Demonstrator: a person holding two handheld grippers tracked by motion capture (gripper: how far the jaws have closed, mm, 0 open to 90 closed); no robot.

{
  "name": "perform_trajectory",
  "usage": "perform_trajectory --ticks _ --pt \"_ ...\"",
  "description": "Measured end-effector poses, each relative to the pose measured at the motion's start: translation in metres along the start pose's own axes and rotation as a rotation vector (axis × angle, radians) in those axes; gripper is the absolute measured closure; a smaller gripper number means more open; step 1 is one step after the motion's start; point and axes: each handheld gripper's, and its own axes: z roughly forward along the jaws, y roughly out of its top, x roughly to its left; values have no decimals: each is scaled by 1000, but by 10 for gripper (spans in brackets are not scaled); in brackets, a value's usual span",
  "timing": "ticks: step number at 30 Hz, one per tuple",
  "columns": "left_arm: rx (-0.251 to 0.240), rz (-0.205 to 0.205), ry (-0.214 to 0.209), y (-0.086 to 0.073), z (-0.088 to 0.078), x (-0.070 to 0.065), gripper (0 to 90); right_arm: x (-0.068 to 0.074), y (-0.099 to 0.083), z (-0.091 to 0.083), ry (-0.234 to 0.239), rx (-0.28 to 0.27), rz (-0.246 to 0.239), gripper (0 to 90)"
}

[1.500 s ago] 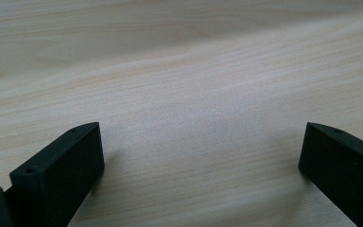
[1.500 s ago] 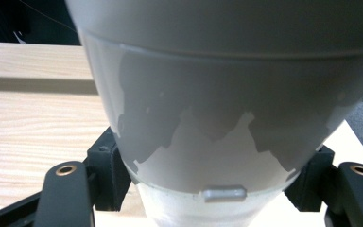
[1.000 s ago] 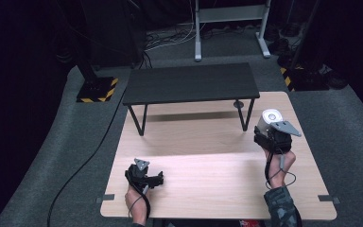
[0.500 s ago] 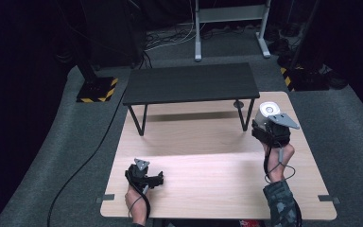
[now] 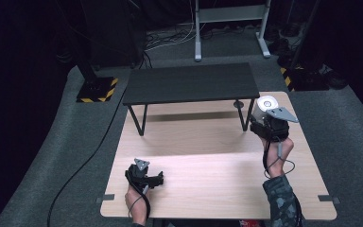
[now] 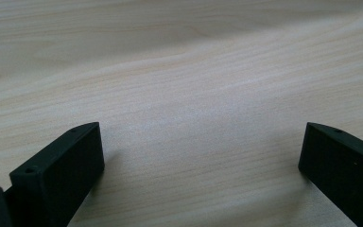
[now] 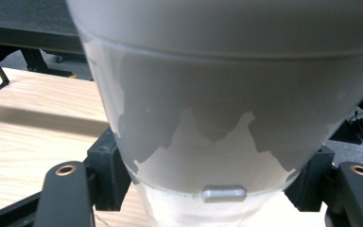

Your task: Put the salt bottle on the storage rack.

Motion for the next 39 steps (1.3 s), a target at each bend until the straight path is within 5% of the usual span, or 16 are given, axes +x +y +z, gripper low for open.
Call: perform_trajectory --ticks 39 --pt "-1 2 -4 0 0 0 2 13 60 14 59 -16 -68 294"
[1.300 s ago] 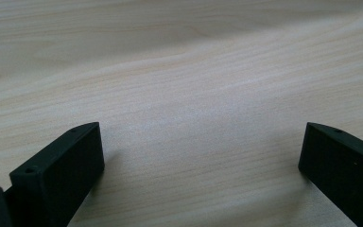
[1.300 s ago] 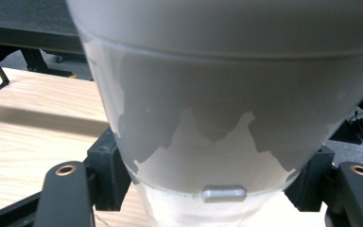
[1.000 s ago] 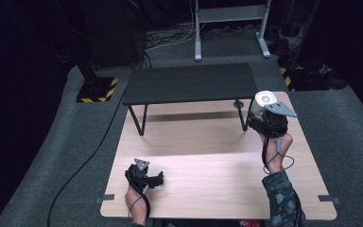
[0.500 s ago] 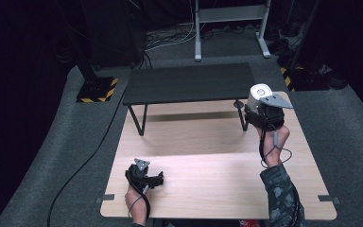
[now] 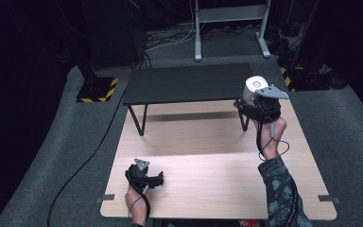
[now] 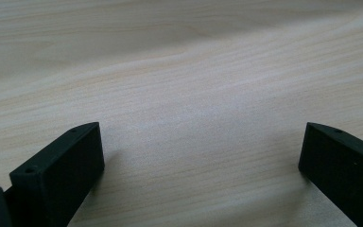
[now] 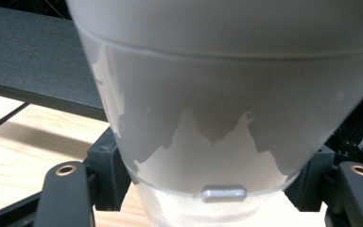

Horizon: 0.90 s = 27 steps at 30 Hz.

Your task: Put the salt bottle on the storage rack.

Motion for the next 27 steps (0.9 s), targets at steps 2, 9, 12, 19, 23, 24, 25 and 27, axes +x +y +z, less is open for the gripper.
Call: perform_trajectory --ticks 2,9,12,19,23,24,25,27 --pt "0 0 0 0 0 0 2 1 4 1 4 1 -5 294" --pt "0 0 -1 0 0 0 2 5 15 7 13 6 -23 294" --pt "0 1 -1 0 0 0 2 7 21 10 17 6 -33 294" --pt "1 1 -2 0 0 0 2 8 33 18 26 13 -34 294" --pt "0 0 -2 0 0 0 2 10 41 23 30 14 -40 294" --pt "0 0 -2 0 0 0 2 11 42 24 32 16 -41 294" --pt "0 0 -2 0 0 0 2 11 44 25 33 15 -44 294" --pt "0 0 -2 0 0 0 2 12 47 27 37 18 -46 294"
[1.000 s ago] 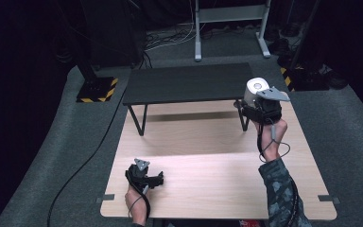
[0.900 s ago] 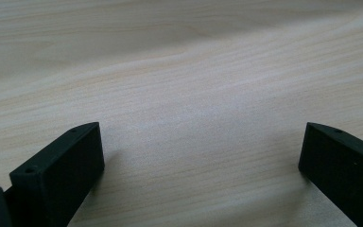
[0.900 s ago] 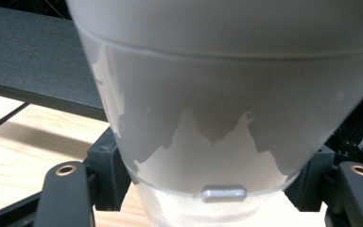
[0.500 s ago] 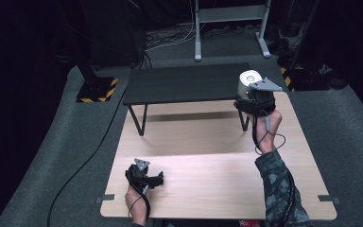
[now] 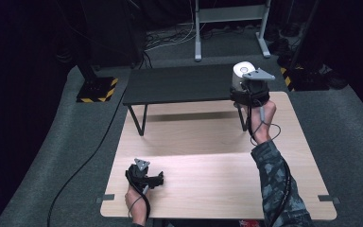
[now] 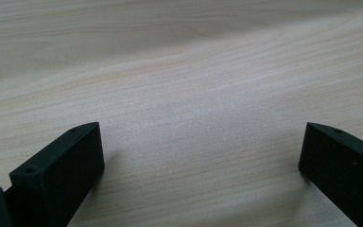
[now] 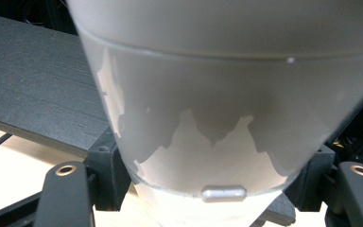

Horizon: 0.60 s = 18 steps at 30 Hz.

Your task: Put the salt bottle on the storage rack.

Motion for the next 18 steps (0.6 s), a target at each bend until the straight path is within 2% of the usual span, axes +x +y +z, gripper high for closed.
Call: perform_trajectory --ticks 18 --pt "1 2 -3 0 0 0 2 10 20 24 39 30 1 294"
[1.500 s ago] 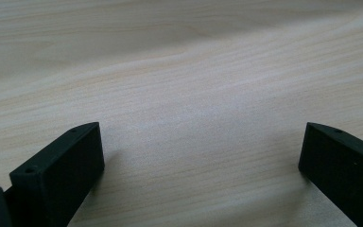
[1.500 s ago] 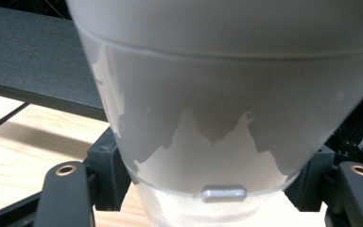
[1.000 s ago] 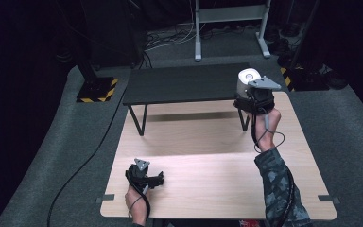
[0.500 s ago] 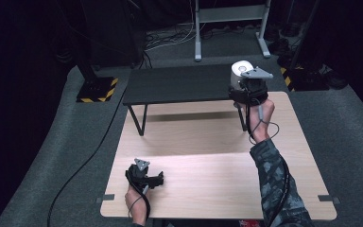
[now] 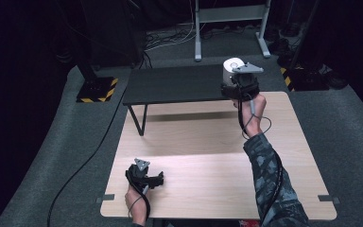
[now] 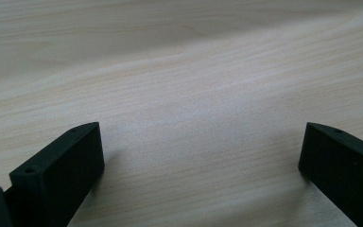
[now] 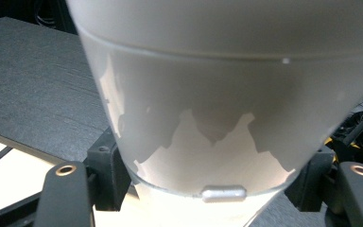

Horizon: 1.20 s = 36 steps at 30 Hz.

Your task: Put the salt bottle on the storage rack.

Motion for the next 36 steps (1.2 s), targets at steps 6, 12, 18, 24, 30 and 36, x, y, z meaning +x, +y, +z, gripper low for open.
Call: perform_trajectory --ticks 6,12,18,24,30,36 --pt "0 0 -1 0 0 0 2 4 6 8 19 12 2 294" --pt "0 1 -2 0 0 0 2 9 12 16 35 24 -1 294" --pt "0 2 -3 0 0 0 2 13 18 26 54 41 -2 294" --pt "2 6 -4 0 0 1 2 15 23 36 72 58 6 294" --pt "-1 2 -5 0 0 0 2 18 25 44 84 67 12 294" --pt "1 7 -6 0 0 1 2 20 25 51 93 77 22 294"
